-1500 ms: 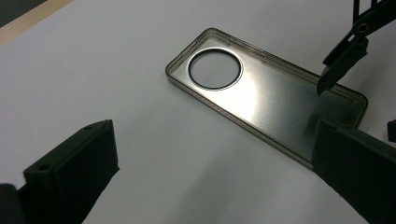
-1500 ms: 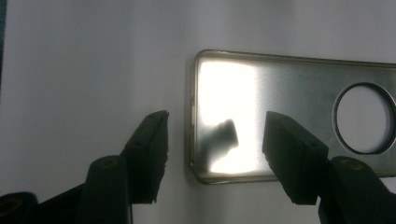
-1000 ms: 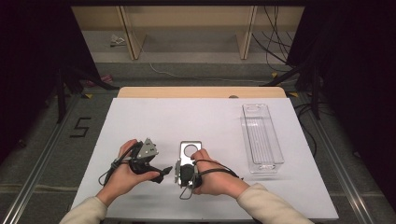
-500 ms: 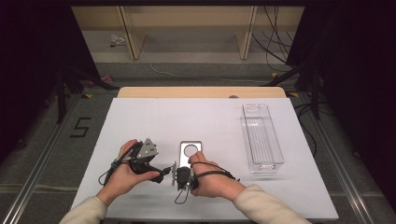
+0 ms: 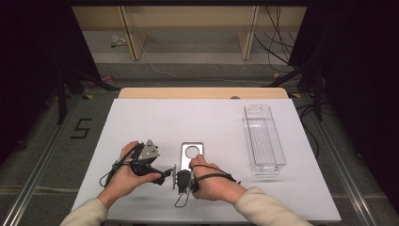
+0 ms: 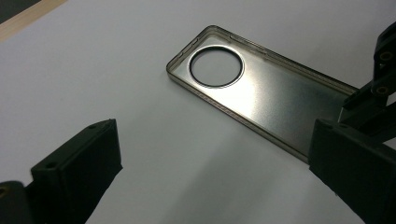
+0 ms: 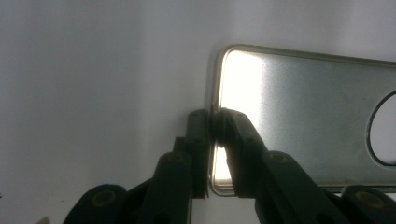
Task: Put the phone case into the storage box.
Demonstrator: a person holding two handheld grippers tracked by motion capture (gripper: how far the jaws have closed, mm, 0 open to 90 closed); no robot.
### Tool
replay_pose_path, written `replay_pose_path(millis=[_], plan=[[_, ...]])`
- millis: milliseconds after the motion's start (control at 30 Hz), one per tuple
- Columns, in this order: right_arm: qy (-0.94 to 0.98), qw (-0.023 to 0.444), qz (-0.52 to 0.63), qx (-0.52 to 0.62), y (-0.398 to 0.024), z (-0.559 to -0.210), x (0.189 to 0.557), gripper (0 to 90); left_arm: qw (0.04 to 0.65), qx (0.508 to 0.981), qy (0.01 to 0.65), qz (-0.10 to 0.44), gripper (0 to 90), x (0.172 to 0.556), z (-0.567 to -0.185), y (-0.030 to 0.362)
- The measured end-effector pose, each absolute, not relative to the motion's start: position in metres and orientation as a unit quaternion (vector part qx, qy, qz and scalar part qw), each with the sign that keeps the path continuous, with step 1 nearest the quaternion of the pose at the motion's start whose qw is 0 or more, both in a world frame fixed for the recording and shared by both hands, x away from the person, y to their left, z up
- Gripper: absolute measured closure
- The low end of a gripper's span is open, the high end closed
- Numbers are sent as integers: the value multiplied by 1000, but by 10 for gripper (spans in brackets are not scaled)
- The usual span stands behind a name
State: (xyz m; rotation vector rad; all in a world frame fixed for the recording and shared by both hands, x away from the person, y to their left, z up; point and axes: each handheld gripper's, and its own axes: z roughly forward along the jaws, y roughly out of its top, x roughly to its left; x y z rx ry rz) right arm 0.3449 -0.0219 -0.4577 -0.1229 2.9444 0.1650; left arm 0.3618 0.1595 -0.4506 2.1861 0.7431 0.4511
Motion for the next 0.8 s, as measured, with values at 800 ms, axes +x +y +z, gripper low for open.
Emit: replay_pose_path(millis=[800], plan=[[993,97,57,-36,-22,-459,343,868,383,860,290,174,24,362,-452,159]])
